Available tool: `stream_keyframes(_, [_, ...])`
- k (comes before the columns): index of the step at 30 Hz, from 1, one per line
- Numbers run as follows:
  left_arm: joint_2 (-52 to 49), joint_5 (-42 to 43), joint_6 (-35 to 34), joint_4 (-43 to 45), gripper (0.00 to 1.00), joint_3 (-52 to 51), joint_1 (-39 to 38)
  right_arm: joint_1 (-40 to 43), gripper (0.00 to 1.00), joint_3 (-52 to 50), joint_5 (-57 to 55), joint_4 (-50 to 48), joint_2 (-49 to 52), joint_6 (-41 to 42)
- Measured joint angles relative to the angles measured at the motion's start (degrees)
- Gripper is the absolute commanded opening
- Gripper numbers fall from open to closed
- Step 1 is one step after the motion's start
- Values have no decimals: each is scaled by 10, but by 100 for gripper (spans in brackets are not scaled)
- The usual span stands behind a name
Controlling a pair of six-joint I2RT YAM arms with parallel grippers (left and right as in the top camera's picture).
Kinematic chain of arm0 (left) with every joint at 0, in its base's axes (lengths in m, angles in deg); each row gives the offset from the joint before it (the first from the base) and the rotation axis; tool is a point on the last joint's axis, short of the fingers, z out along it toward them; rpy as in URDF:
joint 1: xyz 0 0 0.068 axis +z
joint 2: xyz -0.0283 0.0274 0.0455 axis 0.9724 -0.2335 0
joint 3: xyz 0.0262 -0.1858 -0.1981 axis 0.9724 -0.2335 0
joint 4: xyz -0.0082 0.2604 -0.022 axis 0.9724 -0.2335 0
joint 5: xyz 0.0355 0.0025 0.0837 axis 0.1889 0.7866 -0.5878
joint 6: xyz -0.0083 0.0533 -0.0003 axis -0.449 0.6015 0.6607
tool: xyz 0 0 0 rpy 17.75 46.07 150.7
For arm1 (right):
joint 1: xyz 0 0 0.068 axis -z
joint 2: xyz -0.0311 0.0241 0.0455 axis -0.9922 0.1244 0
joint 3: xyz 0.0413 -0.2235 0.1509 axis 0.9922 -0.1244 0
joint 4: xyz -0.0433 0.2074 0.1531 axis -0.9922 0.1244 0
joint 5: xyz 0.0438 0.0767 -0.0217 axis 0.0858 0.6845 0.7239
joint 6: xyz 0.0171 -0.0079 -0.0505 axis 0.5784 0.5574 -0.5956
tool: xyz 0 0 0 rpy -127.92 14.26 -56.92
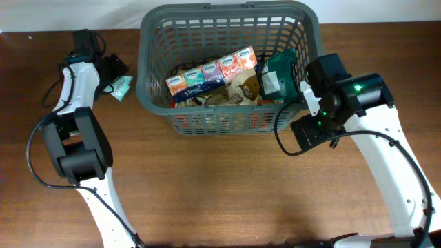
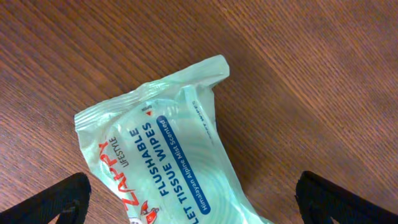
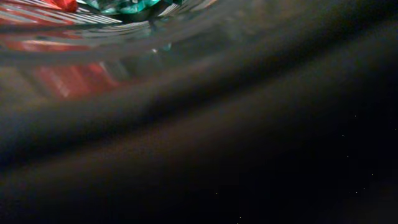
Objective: Pack container
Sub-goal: 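Lift the wipes pack and drop it into the basket with the left gripper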
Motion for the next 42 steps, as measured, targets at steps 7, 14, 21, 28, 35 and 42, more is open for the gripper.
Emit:
stream_keyframes(7, [-23, 3, -3, -1, 95, 2, 0, 0, 99, 0, 0, 0, 0, 0])
stream_keyframes(14, [-26, 11, -7, -1, 73, 5, 0, 0, 99, 0, 0, 0, 0, 0])
stream_keyframes(21, [-27, 13, -7, -2, 50, 5, 0, 0, 99, 0, 0, 0, 0, 0])
stream_keyframes(28, [-27, 13, -9, -2, 33, 5, 0, 0, 99, 0, 0, 0, 0, 0])
stream_keyframes(35, [-29, 13, -10, -33, 19, 23, 0, 0, 99, 0, 0, 0, 0, 0])
stream_keyframes(42, [-42, 10, 14, -117, 13, 133, 0, 0, 99, 0, 0, 0, 0, 0])
